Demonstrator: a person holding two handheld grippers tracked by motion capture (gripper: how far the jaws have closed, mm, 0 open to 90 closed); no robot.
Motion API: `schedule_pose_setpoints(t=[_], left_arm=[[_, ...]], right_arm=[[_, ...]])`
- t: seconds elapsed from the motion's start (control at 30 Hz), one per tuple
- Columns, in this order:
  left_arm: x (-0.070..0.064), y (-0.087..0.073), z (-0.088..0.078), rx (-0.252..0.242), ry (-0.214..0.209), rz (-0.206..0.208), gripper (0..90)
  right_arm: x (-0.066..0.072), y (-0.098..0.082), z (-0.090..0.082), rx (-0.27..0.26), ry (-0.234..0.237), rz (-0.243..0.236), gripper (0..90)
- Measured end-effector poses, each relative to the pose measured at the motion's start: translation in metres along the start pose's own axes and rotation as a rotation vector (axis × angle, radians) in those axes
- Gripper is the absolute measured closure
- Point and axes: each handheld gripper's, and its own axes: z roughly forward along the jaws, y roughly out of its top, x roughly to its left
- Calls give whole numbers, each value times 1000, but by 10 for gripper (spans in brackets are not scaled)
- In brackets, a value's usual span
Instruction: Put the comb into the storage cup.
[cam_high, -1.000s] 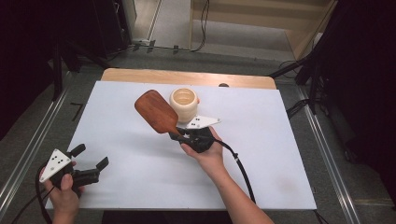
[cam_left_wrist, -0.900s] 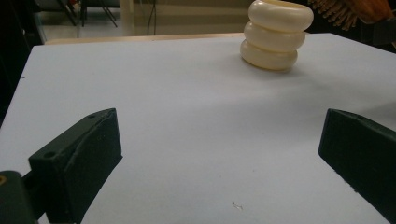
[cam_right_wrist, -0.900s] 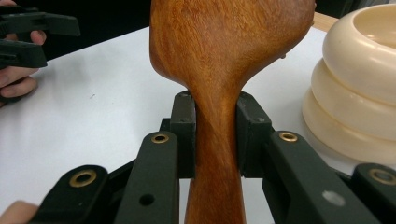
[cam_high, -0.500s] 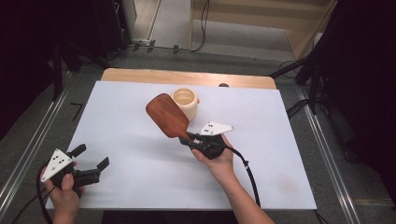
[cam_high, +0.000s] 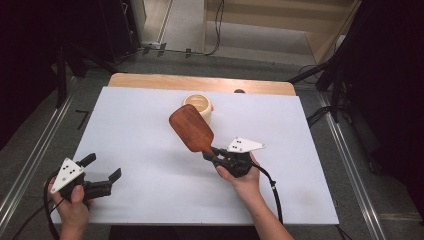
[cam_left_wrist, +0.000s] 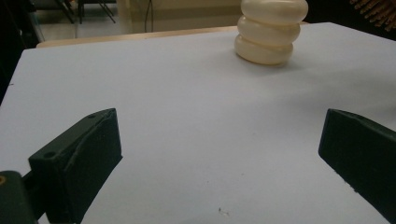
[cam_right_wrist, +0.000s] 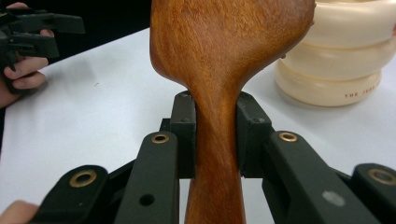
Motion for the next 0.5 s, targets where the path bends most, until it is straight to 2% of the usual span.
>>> schedule_pose_setpoints(t=[0.17, 0.5], left_arm=[[-10, 6, 3, -6, -5, 2, 0], [-31, 26, 10, -40, -41, 26, 0]], right_arm=[[-2, -6, -8, -14, -4, 1, 710], [-5, -15, -25, -44, -22, 3, 710]])
